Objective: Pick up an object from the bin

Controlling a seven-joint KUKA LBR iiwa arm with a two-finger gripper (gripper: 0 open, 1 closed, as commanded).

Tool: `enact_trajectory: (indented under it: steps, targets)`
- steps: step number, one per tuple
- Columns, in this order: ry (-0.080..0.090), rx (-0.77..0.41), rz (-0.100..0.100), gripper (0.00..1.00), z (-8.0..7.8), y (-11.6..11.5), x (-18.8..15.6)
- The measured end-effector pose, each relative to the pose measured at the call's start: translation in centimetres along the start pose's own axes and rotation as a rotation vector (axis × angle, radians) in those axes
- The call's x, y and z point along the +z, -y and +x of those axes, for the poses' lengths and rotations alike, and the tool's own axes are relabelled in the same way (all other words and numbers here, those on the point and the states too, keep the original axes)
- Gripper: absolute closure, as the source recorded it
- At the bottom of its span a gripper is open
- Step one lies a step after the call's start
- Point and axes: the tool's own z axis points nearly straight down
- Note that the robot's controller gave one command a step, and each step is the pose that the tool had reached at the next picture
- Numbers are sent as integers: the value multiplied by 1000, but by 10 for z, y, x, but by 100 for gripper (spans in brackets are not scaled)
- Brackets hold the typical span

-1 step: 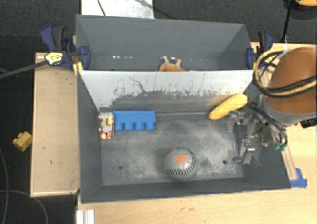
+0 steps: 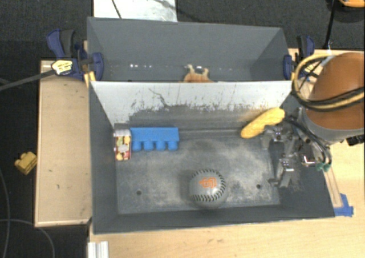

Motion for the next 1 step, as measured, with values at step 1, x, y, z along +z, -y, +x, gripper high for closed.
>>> enact_trajectory:
  steps: [1]
  targets:
    - [2, -119, 0, 0, -4, -46, 39]
